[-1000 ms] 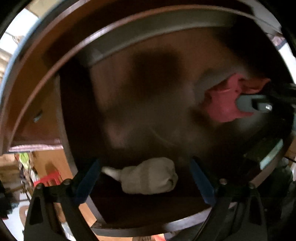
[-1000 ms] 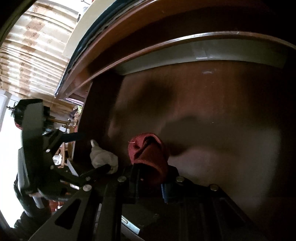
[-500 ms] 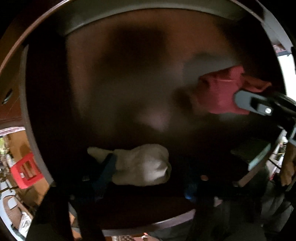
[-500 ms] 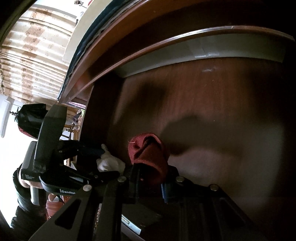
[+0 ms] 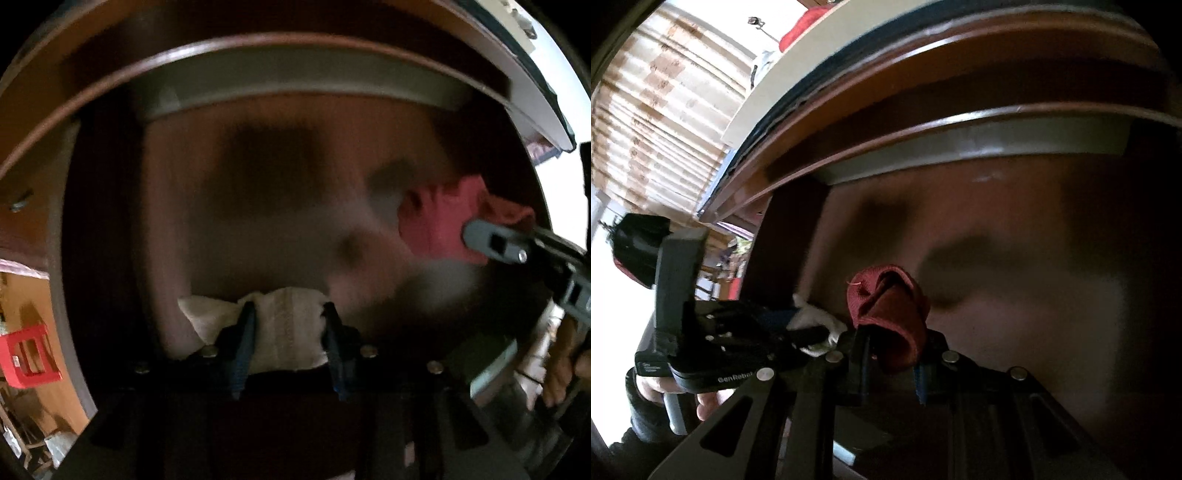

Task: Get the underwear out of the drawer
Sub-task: 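Grasp the beige cloth with the left tool while the right grasps the maroon sock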

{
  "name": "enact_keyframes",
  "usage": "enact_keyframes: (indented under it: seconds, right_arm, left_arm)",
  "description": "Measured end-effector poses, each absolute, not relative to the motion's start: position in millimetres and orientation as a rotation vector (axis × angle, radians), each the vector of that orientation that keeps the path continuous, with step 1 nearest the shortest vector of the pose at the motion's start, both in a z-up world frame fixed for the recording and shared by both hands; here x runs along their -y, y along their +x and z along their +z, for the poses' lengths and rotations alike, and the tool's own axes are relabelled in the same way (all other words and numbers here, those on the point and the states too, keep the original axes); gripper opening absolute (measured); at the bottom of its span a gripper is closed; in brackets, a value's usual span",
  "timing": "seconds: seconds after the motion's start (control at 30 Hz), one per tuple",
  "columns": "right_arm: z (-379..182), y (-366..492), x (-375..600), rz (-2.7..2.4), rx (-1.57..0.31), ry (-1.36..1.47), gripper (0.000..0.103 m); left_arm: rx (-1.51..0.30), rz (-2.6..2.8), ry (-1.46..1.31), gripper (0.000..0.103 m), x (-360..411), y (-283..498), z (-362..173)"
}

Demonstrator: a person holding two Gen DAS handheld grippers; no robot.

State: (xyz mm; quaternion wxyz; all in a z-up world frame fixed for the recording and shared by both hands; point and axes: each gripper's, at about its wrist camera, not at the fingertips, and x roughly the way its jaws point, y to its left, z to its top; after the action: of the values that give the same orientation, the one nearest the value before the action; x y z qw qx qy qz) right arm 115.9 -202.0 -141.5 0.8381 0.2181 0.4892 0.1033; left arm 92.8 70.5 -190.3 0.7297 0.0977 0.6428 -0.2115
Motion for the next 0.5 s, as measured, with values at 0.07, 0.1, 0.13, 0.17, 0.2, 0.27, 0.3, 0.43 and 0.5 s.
enact_keyframes:
  seconds: [0.07, 0.1, 0.13, 0.17, 0.2, 0.27, 0.3, 0.43, 0.5]
  right_arm:
    - [-142.4, 114.7, 202.0, 0.203, -1.032, 0.443, 0.021]
    - [-143.1, 114.1, 202.6, 0.197, -1.031, 0.436, 0.021]
    - [-143.6, 113.0, 203.1, 0.193, -1.032, 0.427, 0.021]
    - [-144.5, 112.0, 203.3, 0.186, -1.033, 0.417, 0.021]
    - [-145.4, 111.8, 203.5, 0.181, -1.034, 0.411, 0.021]
    - [-147.0, 110.4, 204.2, 0.163, -1.036, 0.394, 0.021]
    - [-147.2, 108.7, 206.3, 0.149, -1.035, 0.388, 0.021]
    - [-147.8, 98.4, 213.8, 0.114, -1.031, 0.382, 0.021]
    - [-149.4, 93.4, 217.1, 0.097, -1.035, 0.389, 0.021]
  left_arm:
    - [-1.383, -0.451, 0.224, 0.034, -73.3, 86.0, -201.3]
    - [-1.374, -0.446, 0.225, 0.034, -73.6, 85.4, -204.1]
    - [-1.362, -0.44, 0.227, 0.034, -75.9, 82.5, -209.6]
    - [-1.356, -0.436, 0.227, 0.034, -78.0, 80.0, -213.6]
    - [-1.353, -0.432, 0.227, 0.034, -75.3, 79.6, -216.3]
    - [-1.346, -0.426, 0.23, 0.034, -80.1, 74.1, -225.0]
    - [-1.341, -0.424, 0.232, 0.034, -75.0, 69.0, -226.9]
    - [-1.307, -0.416, 0.243, 0.034, -76.6, 56.8, -240.0]
    - [-1.288, -0.408, 0.249, 0.034, -69.3, 48.0, -244.5]
